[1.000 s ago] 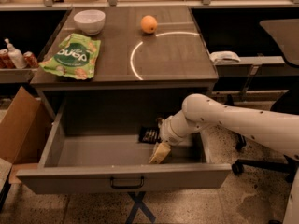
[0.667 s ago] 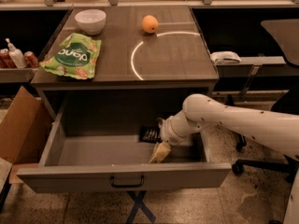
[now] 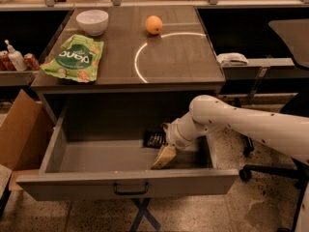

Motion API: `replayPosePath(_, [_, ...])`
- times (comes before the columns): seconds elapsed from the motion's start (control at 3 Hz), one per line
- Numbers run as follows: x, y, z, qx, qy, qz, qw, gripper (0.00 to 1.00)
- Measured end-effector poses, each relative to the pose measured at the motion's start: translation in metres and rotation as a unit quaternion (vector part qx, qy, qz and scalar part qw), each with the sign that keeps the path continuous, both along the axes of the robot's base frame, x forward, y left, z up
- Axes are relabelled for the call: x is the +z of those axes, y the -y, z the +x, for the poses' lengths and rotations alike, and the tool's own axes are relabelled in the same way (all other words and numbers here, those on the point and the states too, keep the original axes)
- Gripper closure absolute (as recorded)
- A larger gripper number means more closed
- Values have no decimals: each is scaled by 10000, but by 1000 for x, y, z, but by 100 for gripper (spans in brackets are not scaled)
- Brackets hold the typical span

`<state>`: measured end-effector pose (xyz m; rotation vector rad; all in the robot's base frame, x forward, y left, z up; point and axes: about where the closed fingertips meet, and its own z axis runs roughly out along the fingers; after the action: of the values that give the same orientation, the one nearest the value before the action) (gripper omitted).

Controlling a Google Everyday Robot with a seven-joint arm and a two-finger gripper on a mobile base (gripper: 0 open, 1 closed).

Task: Pick rxbar chocolate from top drawer and place on counter

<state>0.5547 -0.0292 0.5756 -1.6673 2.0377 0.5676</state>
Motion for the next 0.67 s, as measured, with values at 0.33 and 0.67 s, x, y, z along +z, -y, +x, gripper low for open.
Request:
replayPosePath(0.33, [2, 0, 0, 0, 0, 0, 10000, 100])
replayPosePath(0.67, [15, 0, 0, 0, 0, 0, 10000, 100])
